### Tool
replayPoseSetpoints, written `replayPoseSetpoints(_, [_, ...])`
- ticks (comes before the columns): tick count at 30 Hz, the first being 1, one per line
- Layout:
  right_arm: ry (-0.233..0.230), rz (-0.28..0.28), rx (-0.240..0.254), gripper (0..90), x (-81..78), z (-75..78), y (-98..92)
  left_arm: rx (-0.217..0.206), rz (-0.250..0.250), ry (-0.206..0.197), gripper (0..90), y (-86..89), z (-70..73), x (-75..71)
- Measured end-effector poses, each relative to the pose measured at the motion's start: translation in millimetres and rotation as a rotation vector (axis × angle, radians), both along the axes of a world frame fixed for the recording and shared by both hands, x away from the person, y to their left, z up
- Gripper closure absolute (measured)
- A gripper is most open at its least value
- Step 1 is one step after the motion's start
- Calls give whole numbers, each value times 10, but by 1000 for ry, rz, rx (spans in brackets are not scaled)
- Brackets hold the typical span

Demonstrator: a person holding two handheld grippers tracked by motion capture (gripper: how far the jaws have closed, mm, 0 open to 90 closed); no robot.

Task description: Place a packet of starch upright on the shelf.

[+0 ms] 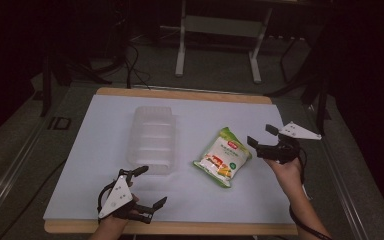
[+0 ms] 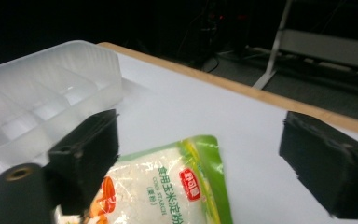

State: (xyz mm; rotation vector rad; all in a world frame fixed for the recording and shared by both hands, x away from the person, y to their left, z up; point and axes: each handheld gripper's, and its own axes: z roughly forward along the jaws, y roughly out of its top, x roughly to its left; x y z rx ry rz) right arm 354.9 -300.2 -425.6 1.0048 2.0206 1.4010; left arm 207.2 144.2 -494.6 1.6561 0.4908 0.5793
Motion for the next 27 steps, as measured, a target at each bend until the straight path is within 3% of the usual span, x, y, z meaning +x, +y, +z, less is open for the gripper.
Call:
replayPoseSetpoints(5, [14,3,-3,130,87,-134,9,-1,2,3,0,0,-3,5])
replayPoseSetpoints(16, [140,7,-19,130,256,-571,-21,0,-1,7,0,-1,-8,7])
replayPoseSetpoints(20, [175,14,-52,131,284,-692,2,3,-5,9,0,-13,-13,13])
replayPoseSetpoints(27, [223,-2,-61,131,364,-837,-17,15,-11,4,0,-24,-16,7])
